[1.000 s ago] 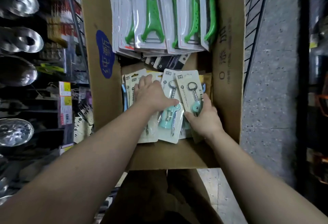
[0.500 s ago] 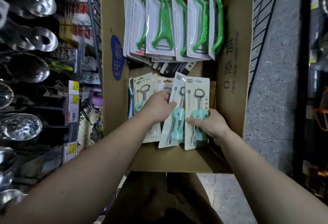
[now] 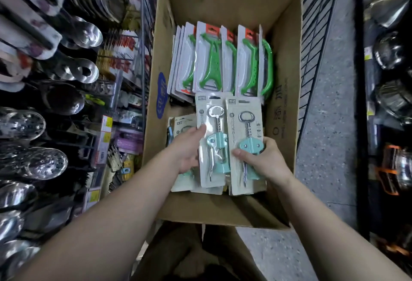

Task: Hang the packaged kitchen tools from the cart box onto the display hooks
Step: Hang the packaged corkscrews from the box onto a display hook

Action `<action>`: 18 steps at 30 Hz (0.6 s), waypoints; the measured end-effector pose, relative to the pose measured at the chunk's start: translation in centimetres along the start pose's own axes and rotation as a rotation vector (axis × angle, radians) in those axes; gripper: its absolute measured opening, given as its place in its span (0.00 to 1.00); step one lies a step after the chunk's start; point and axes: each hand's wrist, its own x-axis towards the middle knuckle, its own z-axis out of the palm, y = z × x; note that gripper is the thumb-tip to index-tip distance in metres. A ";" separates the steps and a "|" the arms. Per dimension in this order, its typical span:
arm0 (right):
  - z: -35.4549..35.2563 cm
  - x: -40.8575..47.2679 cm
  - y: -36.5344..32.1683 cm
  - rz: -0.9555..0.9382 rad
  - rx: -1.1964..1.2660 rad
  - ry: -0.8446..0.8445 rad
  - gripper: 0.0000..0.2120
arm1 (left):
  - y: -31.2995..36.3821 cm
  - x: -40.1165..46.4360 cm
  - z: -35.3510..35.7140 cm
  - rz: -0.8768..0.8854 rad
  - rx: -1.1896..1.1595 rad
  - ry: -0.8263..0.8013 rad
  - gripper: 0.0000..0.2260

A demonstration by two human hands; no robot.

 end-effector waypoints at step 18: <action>0.4 -4.1 -6.8 -0.192 0.126 -0.077 0.27 | -0.5 -2.1 -3.9 0.272 -0.252 0.192 0.45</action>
